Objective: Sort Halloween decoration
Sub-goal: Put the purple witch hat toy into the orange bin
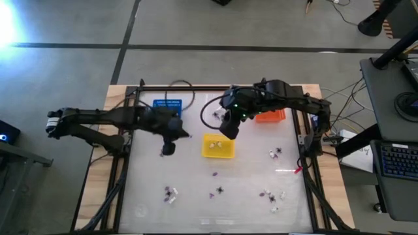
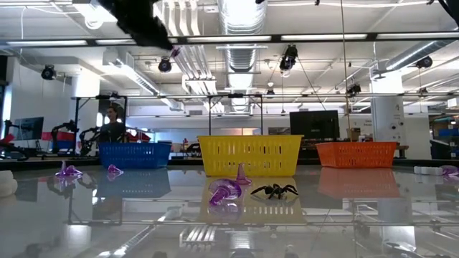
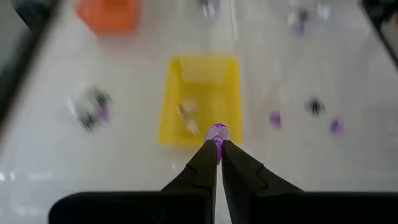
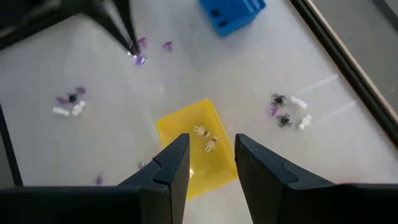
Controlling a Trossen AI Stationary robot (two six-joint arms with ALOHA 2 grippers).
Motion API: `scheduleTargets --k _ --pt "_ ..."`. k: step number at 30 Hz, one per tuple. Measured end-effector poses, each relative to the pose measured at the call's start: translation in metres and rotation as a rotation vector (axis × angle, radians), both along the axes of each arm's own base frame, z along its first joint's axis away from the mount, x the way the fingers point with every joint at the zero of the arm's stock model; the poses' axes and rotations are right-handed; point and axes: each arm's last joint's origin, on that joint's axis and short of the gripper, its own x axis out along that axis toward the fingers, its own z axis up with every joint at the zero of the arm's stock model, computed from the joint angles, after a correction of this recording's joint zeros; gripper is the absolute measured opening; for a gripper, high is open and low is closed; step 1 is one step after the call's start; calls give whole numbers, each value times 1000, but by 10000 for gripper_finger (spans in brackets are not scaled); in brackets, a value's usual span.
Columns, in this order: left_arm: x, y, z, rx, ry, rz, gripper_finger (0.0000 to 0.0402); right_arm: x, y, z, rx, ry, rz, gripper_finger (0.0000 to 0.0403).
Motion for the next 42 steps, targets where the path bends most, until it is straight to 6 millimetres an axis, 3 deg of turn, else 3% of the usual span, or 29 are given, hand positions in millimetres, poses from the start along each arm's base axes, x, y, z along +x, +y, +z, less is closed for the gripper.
scheduleTargets --k 7,22,42 --pt "6 7 36 55 -169 -2 0 12 10 0 -86 -63 145 118" --pt "19 15 62 115 -232 -11 0 41 14 -19 -230 -50 347 118" --pt "18 16 65 119 -236 -16 0 57 13 -24 -245 -162 309 118"
